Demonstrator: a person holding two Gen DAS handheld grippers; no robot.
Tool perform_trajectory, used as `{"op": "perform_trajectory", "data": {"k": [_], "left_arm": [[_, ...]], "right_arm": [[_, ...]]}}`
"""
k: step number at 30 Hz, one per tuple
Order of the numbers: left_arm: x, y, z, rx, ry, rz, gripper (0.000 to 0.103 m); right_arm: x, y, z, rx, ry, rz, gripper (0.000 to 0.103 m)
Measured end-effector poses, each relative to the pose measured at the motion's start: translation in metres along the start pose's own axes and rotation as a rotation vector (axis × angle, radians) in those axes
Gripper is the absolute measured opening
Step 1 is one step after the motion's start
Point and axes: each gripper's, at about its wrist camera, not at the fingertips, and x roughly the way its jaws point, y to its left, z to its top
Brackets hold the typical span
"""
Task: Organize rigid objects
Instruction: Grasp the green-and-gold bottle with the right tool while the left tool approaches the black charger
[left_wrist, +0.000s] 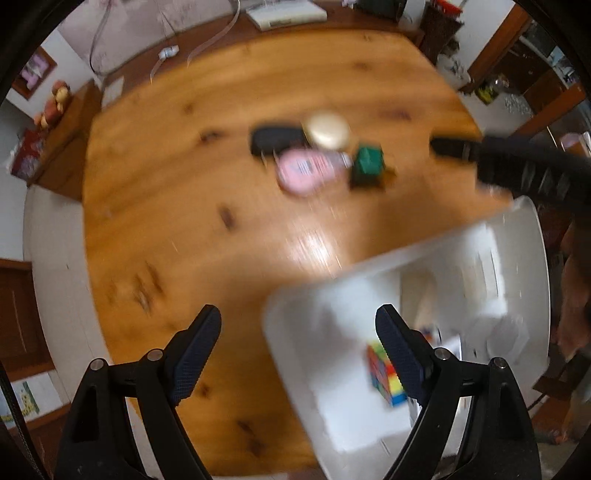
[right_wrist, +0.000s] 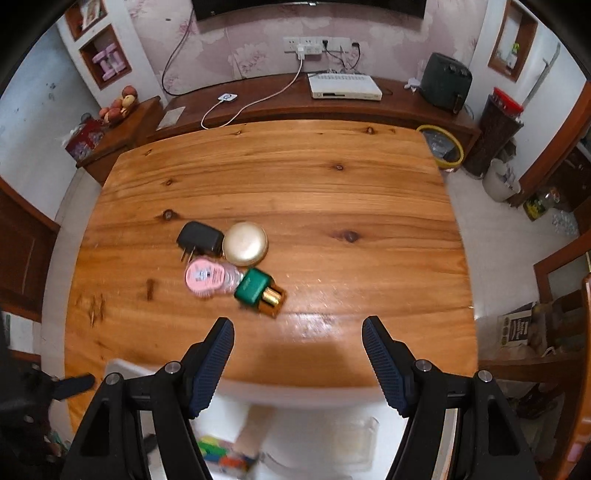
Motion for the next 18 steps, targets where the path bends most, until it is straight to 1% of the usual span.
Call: {"op": "perform_trajectory", "data": {"k": [4, 6, 7, 9, 11, 13, 14, 18], "left_arm": [[-0.008, 0.020, 0.039, 0.037, -0.072, 0.058, 0.087], [-0.006, 0.021, 0.056, 0.111, -0.101, 0.084, 0.088], [0.000, 0.019, 0.065, 0.167, -0.101, 0.100, 0.088], [0.018, 0.018, 0.080, 0.275, -0.077, 0.122, 0.088], [0.038, 0.022, 0.093, 0.319, -0.028, 0.155, 0.088], [0.054, 0.028, 0.105, 0.320, 0.019, 0.114, 0.088], [0.060, 0.032, 0.113, 0.299, 0.040, 0.087, 0.088], [0.073, 0.045, 0.135, 0.197, 0.072, -0.001, 0.088]], "right_arm": [[0.020, -0.001, 0.015, 0.059, 0.049, 0.046, 0.073], [0.028, -0.002, 0.021, 0.084, 0.071, 0.067, 0.073], [0.032, -0.003, 0.024, 0.102, 0.084, 0.079, 0.073], [0.042, -0.004, 0.030, 0.134, 0.109, 0.103, 0.073], [0.054, -0.004, 0.035, 0.168, 0.138, 0.125, 0.073], [0.065, -0.005, 0.039, 0.201, 0.168, 0.142, 0.073], [0.072, -0.006, 0.040, 0.224, 0.186, 0.151, 0.073], [0.096, -0.011, 0.040, 0.298, 0.247, 0.182, 0.073]]}}
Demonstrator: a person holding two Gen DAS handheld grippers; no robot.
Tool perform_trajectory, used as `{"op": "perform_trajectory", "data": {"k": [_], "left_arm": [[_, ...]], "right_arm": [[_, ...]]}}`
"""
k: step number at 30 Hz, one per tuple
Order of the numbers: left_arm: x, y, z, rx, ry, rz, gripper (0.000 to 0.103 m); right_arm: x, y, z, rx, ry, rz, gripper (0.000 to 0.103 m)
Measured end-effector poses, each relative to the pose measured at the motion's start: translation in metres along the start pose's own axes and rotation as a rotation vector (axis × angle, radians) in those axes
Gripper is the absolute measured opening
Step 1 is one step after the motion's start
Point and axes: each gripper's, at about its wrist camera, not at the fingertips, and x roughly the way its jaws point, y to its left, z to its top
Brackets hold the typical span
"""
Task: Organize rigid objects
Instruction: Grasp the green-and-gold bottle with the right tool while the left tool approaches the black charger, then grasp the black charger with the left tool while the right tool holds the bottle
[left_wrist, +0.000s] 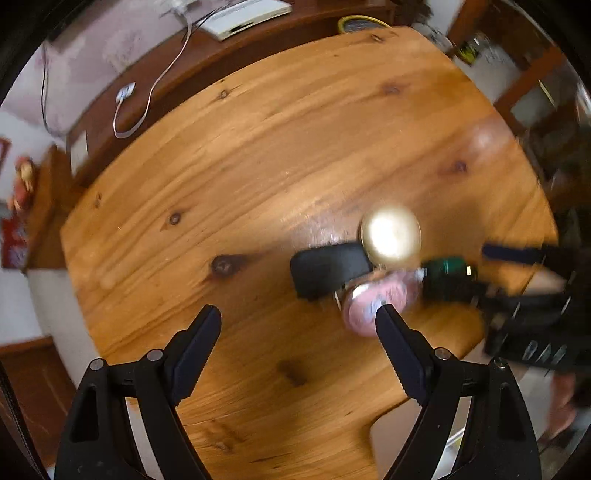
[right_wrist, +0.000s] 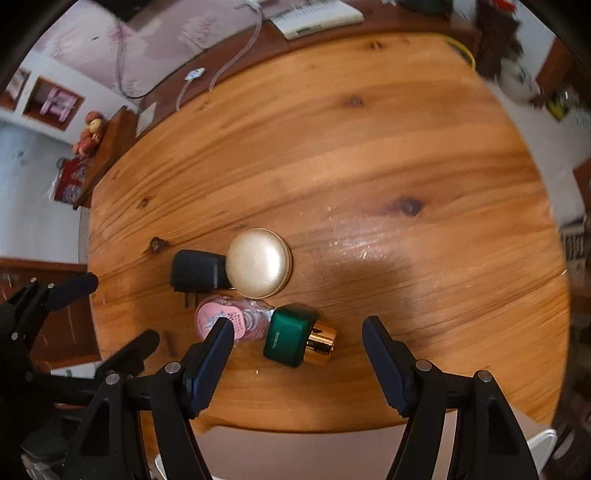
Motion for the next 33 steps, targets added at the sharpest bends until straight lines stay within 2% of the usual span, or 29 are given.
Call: {"op": "perform_trajectory", "data": {"k": [1, 4, 8, 12, 18, 24, 33], "left_arm": [[0.002, 0.004, 0.002, -0.024, 0.003, -0.025, 0.088], [0.011, 0.009, 0.011, -0.079, 0.019, -0.080, 0.088], [0.020, 0.009, 0.021, -0.123, 0.038, -0.106, 0.088], [0.031, 0.007, 0.026, -0.173, 0.065, -0.147, 0.088], [0.045, 0.002, 0.028, -0.211, 0.106, -0.133, 0.088], [0.058, 0.005, 0.025, -0.237, 0.121, -0.050, 0.087], [0.068, 0.031, 0.014, -0.313, 0.138, -0.033, 0.087]], "right_arm": [[0.005, -0.002, 0.001, 0.015, 0.017, 0.006, 0.073], [0.018, -0.006, 0.000, 0.040, 0.057, 0.024, 0.063], [0.029, -0.009, 0.000, 0.053, 0.096, -0.005, 0.051], [0.029, -0.010, -0.002, 0.063, 0.083, -0.006, 0.049], [0.025, -0.017, -0.008, 0.087, 0.078, -0.023, 0.049], [0.022, -0.029, -0.015, 0.108, 0.078, -0.032, 0.049], [0.019, -0.036, -0.021, 0.106, 0.077, -0.034, 0.049]]}}
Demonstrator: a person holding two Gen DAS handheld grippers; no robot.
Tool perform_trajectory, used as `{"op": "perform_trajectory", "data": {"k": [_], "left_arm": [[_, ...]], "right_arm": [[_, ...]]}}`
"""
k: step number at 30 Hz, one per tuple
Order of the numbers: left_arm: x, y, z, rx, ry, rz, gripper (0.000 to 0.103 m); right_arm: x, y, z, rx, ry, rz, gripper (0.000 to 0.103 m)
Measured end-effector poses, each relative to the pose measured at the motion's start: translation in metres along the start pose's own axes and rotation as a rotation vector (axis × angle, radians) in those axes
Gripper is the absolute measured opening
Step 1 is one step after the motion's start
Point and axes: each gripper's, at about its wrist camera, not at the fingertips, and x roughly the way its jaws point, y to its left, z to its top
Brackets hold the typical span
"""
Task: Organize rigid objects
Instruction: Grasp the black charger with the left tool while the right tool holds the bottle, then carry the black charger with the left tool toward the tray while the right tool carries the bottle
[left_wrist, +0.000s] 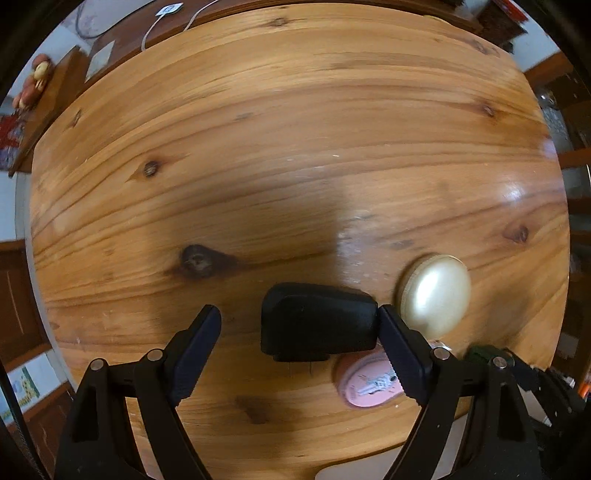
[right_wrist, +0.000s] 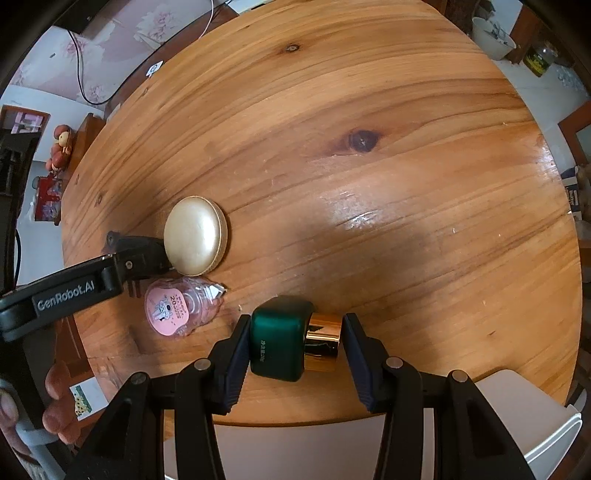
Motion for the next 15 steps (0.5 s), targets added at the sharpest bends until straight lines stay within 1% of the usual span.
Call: {"op": "perform_trajectory", "data": {"k": [4, 6, 8, 9, 10, 11, 15], "left_arm": [[0.007, 0.000, 0.004, -0.005, 0.009, 0.009, 0.087], [0.010, -0.003, 0.005, 0.002, 0.015, 0.020, 0.086], [0.013, -0.004, 0.005, -0.011, 0.016, 0.020, 0.083], [0.012, -0.004, 0.005, -0.022, 0.010, 0.018, 0.078], [0.009, -0.004, 0.003, -0.028, -0.001, 0.018, 0.068], [0.007, -0.005, 0.003, -0.028, -0.012, 0.018, 0.065], [0.002, -0.014, -0.003, -0.017, -0.018, 0.050, 0.065]], "right_arm": [[0.000, 0.002, -0.001, -0.012, -0.002, -0.004, 0.049], [0.003, 0.010, 0.004, -0.017, 0.000, -0.009, 0.049], [0.004, 0.011, 0.005, -0.017, 0.000, -0.013, 0.049], [0.004, 0.011, 0.005, -0.016, 0.000, -0.012, 0.049], [0.005, 0.011, 0.005, -0.014, -0.001, -0.007, 0.049], [0.005, 0.010, 0.004, -0.012, -0.004, -0.004, 0.049], [-0.002, 0.009, 0.001, -0.015, -0.023, 0.028, 0.049]]}}
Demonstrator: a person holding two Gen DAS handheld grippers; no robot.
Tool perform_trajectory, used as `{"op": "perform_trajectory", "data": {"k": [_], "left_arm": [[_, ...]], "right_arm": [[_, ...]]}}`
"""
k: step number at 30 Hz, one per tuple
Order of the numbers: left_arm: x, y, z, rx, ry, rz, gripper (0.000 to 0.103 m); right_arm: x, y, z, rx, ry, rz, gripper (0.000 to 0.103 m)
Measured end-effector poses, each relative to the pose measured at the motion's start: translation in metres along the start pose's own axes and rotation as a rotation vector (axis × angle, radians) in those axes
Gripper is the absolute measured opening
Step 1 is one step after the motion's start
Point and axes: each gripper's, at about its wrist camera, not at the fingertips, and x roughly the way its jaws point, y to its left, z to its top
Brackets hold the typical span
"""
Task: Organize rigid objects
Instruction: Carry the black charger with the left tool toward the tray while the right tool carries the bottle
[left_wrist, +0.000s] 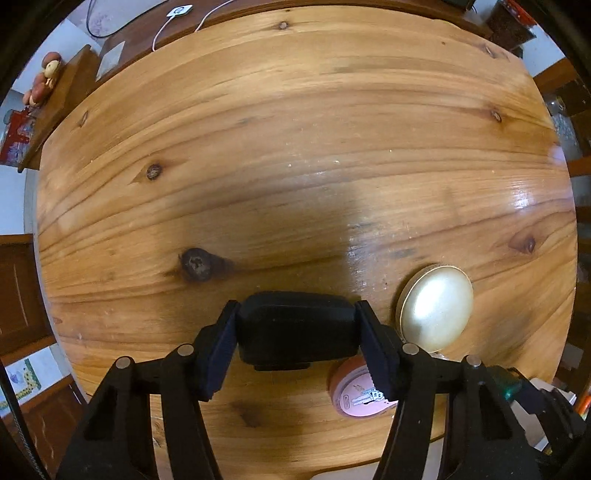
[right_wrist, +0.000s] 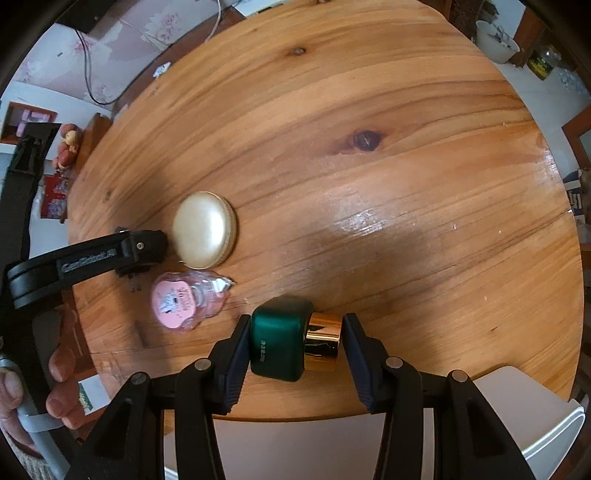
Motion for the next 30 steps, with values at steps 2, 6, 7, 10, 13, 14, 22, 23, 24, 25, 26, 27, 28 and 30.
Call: {"op": "perform_trajectory", "data": {"k": [2, 6, 7, 10, 13, 14, 22, 23, 24, 25, 26, 27, 28, 30], "left_arm": [[-0.003, 0.000, -0.003, -0.006, -0.006, 0.007, 0.065], [-0.036, -0.002, -0.023, -0.005, -0.075, -0.026, 0.065], [-0.046, 0.000, -0.028, 0.000, -0.092, -0.034, 0.065], [-0.086, -0.004, -0.057, 0.032, -0.158, -0.070, 0.065], [-0.118, -0.010, -0.097, 0.058, -0.210, -0.106, 0.065], [-0.129, -0.015, -0.104, 0.067, -0.220, -0.120, 0.065], [-0.132, -0.059, -0.193, 0.169, -0.208, -0.134, 0.065], [-0.125, -0.064, -0.200, 0.169, -0.205, -0.119, 0.065], [-0.119, -0.066, -0.203, 0.166, -0.210, -0.107, 0.065], [-0.111, -0.069, -0.205, 0.160, -0.215, -0.094, 0.065], [-0.101, -0.072, -0.204, 0.144, -0.208, -0.084, 0.065], [-0.097, -0.074, -0.206, 0.134, -0.203, -0.084, 0.065], [-0.091, -0.076, -0.207, 0.119, -0.199, -0.089, 0.065], [-0.082, -0.079, -0.209, 0.098, -0.186, -0.101, 0.065]], "right_arm": [[-0.006, 0.002, -0.001, -0.007, -0.015, 0.012, 0.049], [-0.022, 0.005, -0.006, -0.023, -0.038, 0.043, 0.048], [-0.028, 0.005, -0.008, -0.029, -0.045, 0.052, 0.048], [-0.048, 0.007, -0.017, -0.055, -0.076, 0.080, 0.048], [-0.073, 0.005, -0.035, -0.093, -0.110, 0.106, 0.049], [-0.079, 0.003, -0.041, -0.105, -0.118, 0.109, 0.048], [-0.124, -0.025, -0.109, -0.233, -0.165, 0.071, 0.049], [-0.124, -0.029, -0.118, -0.249, -0.166, 0.053, 0.049], [-0.122, -0.033, -0.127, -0.262, -0.164, 0.039, 0.049], [-0.118, -0.037, -0.136, -0.270, -0.155, 0.029, 0.049], [-0.115, -0.042, -0.142, -0.273, -0.151, 0.022, 0.049], [-0.111, -0.045, -0.148, -0.278, -0.151, 0.011, 0.049], [-0.107, -0.048, -0.155, -0.285, -0.155, -0.004, 0.049], [-0.098, -0.052, -0.166, -0.306, -0.160, -0.040, 0.049]]}}
